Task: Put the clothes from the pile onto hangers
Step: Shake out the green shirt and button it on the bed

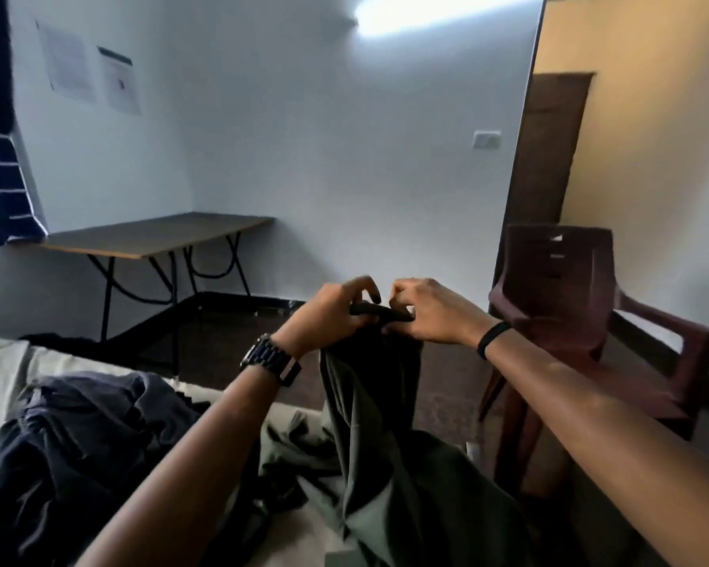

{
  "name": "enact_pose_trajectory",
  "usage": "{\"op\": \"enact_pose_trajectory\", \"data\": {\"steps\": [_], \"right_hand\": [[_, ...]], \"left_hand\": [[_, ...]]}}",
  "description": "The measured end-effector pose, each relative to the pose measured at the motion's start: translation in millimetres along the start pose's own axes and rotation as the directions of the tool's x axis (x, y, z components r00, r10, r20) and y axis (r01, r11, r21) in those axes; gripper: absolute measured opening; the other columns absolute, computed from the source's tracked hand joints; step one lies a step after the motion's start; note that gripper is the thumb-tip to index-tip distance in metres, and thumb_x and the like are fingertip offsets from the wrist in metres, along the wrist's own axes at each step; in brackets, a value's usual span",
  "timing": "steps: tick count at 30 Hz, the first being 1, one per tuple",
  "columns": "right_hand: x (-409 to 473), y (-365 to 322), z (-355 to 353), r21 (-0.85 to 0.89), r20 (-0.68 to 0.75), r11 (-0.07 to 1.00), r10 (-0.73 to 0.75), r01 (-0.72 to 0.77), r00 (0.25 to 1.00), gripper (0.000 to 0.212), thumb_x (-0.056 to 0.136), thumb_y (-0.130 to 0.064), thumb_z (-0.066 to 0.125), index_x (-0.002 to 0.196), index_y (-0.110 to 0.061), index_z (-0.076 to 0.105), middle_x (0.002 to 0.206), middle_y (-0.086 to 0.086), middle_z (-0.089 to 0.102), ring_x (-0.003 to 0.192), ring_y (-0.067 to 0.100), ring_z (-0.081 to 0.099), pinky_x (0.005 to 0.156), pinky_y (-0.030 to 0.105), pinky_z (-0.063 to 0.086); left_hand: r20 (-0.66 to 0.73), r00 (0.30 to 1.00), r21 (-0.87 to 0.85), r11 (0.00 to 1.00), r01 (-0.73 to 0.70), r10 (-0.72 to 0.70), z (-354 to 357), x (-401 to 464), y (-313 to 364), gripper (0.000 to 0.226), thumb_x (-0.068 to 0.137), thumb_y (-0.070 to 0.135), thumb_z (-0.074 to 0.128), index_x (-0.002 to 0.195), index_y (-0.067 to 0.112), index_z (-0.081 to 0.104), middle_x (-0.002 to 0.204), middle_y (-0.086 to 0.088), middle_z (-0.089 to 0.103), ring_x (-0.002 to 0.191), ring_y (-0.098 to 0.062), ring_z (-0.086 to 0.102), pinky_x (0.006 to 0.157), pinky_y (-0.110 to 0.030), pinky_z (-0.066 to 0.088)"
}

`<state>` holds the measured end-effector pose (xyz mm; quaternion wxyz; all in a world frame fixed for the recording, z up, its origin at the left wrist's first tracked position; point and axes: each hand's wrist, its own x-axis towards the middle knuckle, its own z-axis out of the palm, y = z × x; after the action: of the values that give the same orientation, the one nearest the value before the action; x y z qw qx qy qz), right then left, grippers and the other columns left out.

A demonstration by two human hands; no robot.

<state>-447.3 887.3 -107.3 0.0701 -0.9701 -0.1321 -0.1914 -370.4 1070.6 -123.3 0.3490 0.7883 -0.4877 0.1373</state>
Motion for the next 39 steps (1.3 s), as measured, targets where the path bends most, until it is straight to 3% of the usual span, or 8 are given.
{"op": "enact_pose_trajectory", "data": {"steps": [4, 8, 12, 15, 23, 29, 35, 39], "right_hand": [[0, 6, -41, 0.008, -0.167, 0.998, 0.057, -0.057, 0.984, 0.044, 0.082, -0.019, 0.063, 0.052, -0.016, 0.031, 0.053, 0.001, 0.037, 0.053, 0.016, 0.034, 0.054, 0.034, 0.031], [-3, 11, -66, 0.015, -0.226, 0.997, 0.074, -0.072, 0.971, 0.038, 0.072, -0.004, 0.058, 0.058, -0.021, 0.027, 0.055, -0.003, 0.034, 0.056, 0.017, 0.030, 0.055, 0.032, 0.027], [-4, 26, -71, 0.063, -0.125, 0.988, 0.146, -0.139, 0.981, 0.014, 0.079, -0.010, 0.062, 0.081, -0.015, 0.049, 0.080, -0.002, 0.053, 0.063, 0.008, 0.045, 0.056, 0.022, 0.034], [-5, 39, -78, 0.189, -0.010, 0.948, 0.263, -0.256, 0.965, 0.028, 0.084, -0.020, 0.065, 0.109, -0.017, 0.053, 0.092, -0.002, 0.058, 0.072, 0.007, 0.054, 0.060, 0.018, 0.041], [2, 57, -121, 0.114, -0.100, 0.947, 0.311, -0.299, 0.945, 0.014, 0.082, -0.027, 0.069, 0.089, -0.017, 0.063, 0.082, -0.004, 0.057, 0.080, 0.014, 0.055, 0.059, 0.020, 0.040], [16, 62, -161, -0.063, -0.401, 0.960, 0.225, -0.271, 0.888, 0.030, 0.086, -0.017, 0.063, 0.115, -0.012, 0.059, 0.112, 0.006, 0.054, 0.101, 0.017, 0.053, 0.086, 0.029, 0.046], [33, 52, -182, -0.176, -0.479, 0.956, 0.124, -0.234, 0.869, 0.012, 0.091, -0.014, 0.057, 0.101, -0.011, 0.062, 0.092, 0.014, 0.067, 0.090, 0.033, 0.063, 0.074, 0.036, 0.049], [41, 52, -216, -0.085, -0.402, 0.961, 0.208, -0.262, 0.892, 0.022, 0.095, -0.020, 0.056, 0.097, -0.005, 0.072, 0.091, 0.009, 0.062, 0.092, 0.025, 0.059, 0.074, 0.023, 0.037]], "left_hand": [[0.139, 0.990, -0.027, 1.000, 0.003, 0.001, -28, 33, 26, 0.012, 0.083, 0.013, 0.067, 0.086, 0.020, 0.058, 0.077, 0.002, 0.063, 0.065, -0.007, 0.053, 0.062, -0.023, 0.043], [0.367, 0.926, -0.113, 0.984, 0.140, -0.090, -29, 48, 34, 0.022, 0.086, 0.000, 0.060, 0.080, 0.016, 0.046, 0.074, -0.003, 0.059, 0.058, -0.008, 0.046, 0.052, -0.019, 0.036], [0.016, 1.000, 0.018, 1.000, -0.016, 0.015, -20, 62, 39, 0.038, 0.077, -0.002, 0.058, 0.062, 0.025, 0.036, 0.060, 0.009, 0.045, 0.055, -0.006, 0.034, 0.056, -0.025, 0.032], [-0.204, 0.975, 0.162, 0.985, -0.056, 0.089, -20, 71, 52, 0.037, 0.075, 0.001, 0.058, 0.061, 0.025, 0.033, 0.057, 0.004, 0.043, 0.056, -0.018, 0.036, 0.055, -0.033, 0.030], [-0.359, 0.932, 0.127, 0.992, 0.010, 0.037, -32, 105, 54, 0.019, 0.080, 0.001, 0.052, 0.098, 0.008, 0.051, 0.082, -0.011, 0.062, 0.074, -0.032, 0.055, 0.059, -0.035, 0.041], [-0.269, 0.950, 0.514, 0.858, 0.001, 0.160, -51, 138, 64, 0.020, 0.094, 0.014, 0.047, 0.103, 0.007, 0.064, 0.108, -0.017, 0.052, 0.096, -0.037, 0.053, 0.081, -0.042, 0.046], [-0.301, 0.949, 0.105, 0.986, 0.133, -0.096, -85, 176, 87, 0.028, 0.095, 0.025, 0.056, 0.104, 0.000, 0.062, 0.103, -0.017, 0.064, 0.099, -0.032, 0.058, 0.072, -0.029, 0.040], [-0.346, 0.938, 0.181, 0.979, 0.098, -0.030, -111, 193, 103, 0.025, 0.088, 0.026, 0.066, 0.096, 0.002, 0.064, 0.100, -0.016, 0.065, 0.098, -0.032, 0.059, 0.072, -0.030, 0.040]]}}
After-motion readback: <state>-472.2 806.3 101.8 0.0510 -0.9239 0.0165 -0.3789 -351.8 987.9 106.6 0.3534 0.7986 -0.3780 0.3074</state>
